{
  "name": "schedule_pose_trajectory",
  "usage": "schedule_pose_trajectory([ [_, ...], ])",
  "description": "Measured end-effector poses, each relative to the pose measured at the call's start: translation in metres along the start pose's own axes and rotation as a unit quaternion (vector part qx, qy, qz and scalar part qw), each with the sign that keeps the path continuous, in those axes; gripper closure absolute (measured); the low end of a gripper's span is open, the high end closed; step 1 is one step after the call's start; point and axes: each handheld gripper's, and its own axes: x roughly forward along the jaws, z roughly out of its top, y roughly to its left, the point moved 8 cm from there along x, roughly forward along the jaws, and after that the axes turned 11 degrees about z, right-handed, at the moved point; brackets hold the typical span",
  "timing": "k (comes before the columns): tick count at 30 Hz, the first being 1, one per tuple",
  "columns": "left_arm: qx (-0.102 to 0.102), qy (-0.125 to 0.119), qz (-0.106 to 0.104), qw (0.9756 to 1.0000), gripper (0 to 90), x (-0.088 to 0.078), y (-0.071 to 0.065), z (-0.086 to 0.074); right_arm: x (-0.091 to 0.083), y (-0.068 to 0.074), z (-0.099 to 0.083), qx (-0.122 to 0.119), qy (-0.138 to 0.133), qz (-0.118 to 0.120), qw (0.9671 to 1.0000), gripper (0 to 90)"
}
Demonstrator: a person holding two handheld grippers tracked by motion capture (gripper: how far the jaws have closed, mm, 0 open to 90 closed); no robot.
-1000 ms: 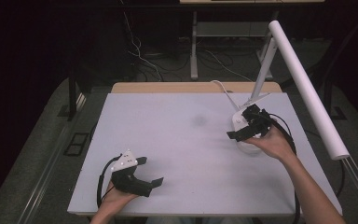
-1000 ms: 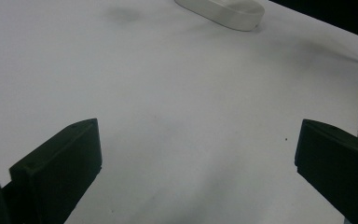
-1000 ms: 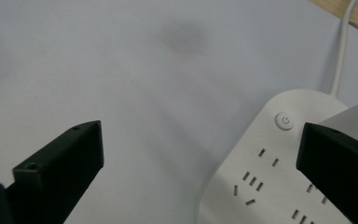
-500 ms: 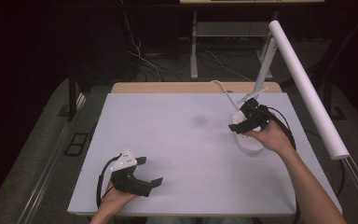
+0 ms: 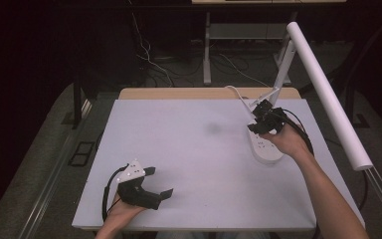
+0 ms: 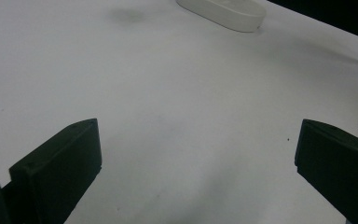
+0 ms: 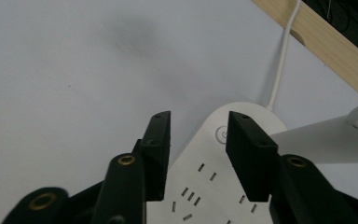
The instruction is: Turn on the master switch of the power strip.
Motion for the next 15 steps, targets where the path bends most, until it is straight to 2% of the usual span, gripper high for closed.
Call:
schedule_pose_trajectory([
  [5, 0.0, 0.0, 0.0, 1.0, 0.0, 0.0, 0.0, 0.0, 0.003, -0.002, 0.002, -0.005, 0.005, -0.006, 1.0, 69.0],
  [7, 0.0, 0.0, 0.0, 1.0, 0.0, 0.0, 0.0, 0.0, 0.007, -0.003, 0.004, -0.001, 0.008, -0.014, 0.9999, 77.6],
  [11, 0.0, -0.001, 0.0, 1.0, 0.0, 0.0, 0.0, 0.0, 0.012, -0.005, 0.004, -0.002, 0.012, -0.024, 0.9996, 88.0],
  [15, 0.0, -0.001, 0.0, 1.0, 0.0, 0.0, 0.0, 0.0, 0.017, -0.008, 0.005, -0.002, 0.012, -0.035, 0.9993, 89.4],
])
